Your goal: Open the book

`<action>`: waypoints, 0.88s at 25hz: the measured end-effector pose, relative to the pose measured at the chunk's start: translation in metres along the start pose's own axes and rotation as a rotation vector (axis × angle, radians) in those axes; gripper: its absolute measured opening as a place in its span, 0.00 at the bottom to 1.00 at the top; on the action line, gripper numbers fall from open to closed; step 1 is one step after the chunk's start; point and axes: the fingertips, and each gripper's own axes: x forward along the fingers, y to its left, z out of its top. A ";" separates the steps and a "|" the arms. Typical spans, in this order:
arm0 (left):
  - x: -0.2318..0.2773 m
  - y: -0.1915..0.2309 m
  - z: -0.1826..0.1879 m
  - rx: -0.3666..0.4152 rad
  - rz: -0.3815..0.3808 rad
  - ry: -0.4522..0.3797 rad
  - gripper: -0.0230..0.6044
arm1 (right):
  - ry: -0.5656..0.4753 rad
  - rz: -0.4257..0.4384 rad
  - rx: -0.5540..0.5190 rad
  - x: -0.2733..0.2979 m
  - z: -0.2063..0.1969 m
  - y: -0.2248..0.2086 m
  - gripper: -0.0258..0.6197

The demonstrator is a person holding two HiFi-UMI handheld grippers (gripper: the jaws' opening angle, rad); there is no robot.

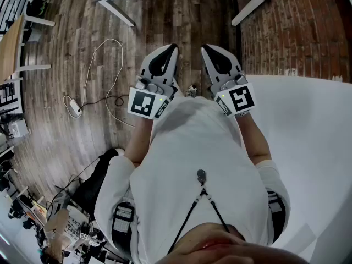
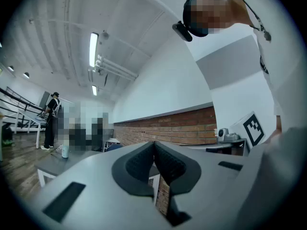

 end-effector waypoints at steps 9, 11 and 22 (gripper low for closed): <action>-0.012 -0.014 -0.002 0.002 0.005 0.034 0.07 | -0.010 0.003 0.013 -0.015 0.002 0.010 0.10; -0.012 -0.015 0.002 0.013 0.007 0.031 0.07 | -0.010 -0.001 0.018 -0.019 0.002 0.009 0.10; -0.001 -0.025 -0.001 0.005 -0.045 0.032 0.07 | -0.008 -0.027 0.023 -0.019 0.001 -0.003 0.10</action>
